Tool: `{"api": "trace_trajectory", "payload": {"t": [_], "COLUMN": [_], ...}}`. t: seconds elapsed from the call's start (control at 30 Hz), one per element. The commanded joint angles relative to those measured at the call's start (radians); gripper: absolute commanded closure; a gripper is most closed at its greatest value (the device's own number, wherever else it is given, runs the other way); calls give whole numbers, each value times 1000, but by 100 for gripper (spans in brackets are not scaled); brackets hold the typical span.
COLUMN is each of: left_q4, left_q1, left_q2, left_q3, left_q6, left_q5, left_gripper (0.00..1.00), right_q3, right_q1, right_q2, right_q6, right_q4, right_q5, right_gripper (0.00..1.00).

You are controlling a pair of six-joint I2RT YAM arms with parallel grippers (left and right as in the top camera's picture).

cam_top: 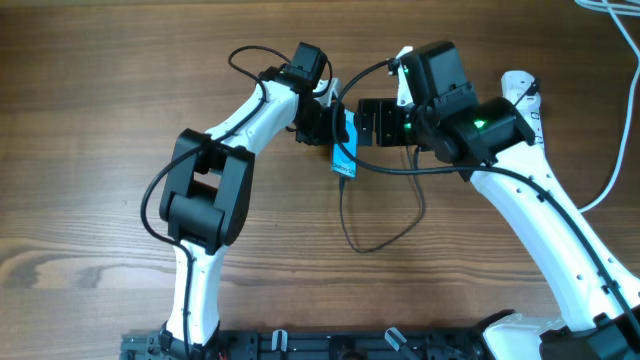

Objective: Plug charger to phone and switch on socket
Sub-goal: 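Lay the phone flat on the table and open both grippers, then raise the left gripper away and swing the right gripper toward the power strip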

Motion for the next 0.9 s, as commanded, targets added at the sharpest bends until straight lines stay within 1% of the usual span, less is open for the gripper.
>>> {"api": "trace_trajectory", "payload": {"t": [0.0,0.13,0.2,0.23,0.27,0.4,0.53,0.63,0.7,0.73,0.77,0.8,0.83,0.87], "left_q4": [-11,-22,-27,-29,-31,-34,-36,-67,-74,-72,-69,-66,-62,-61], "left_q1": [2,2,2,2,2,2,9,34,58,70,83,95,112,126], "left_q2": [21,21,21,21,21,21,15,-23,-71,-99,-129,-161,-201,-235], "left_q3": [-21,-21,-21,-21,-21,-21,-16,8,22,26,29,31,32,32], "left_q6": [0,-1,-1,0,0,-2,-53,-56,-56,-56,-56,-56,-56,-56], "left_q5": [-125,-201,-224,-233,-237,-246,-315,-323,-340,-346,-351,-354,-362,-370], "left_gripper": [63,53,51,48,48,39,37,36,33,29,23,13,0,0], "right_q3": [14,14,14,14,14,14,14,14,14,14,14,14,14,14], "right_q1": [1,2,1,1,1,1,-5,-73,-166,-208,-252,-298,-352,-397], "right_q2": [-19,-18,-18,-18,-18,-16,-15,-15,-15,-14,-14,-14,-14,-14], "right_q6": [4,5,6,5,6,6,8,66,120,135,145,149,155,162], "right_q4": [-5,-5,-5,-5,-5,-4,-12,-42,-60,-64,-66,-67,-67,-68], "right_q5": [66,140,166,177,185,234,248,248,248,246,241,231,218,213], "right_gripper": [0,0,0,0,0,0,0,0,0,0,0,0,0,0]}}
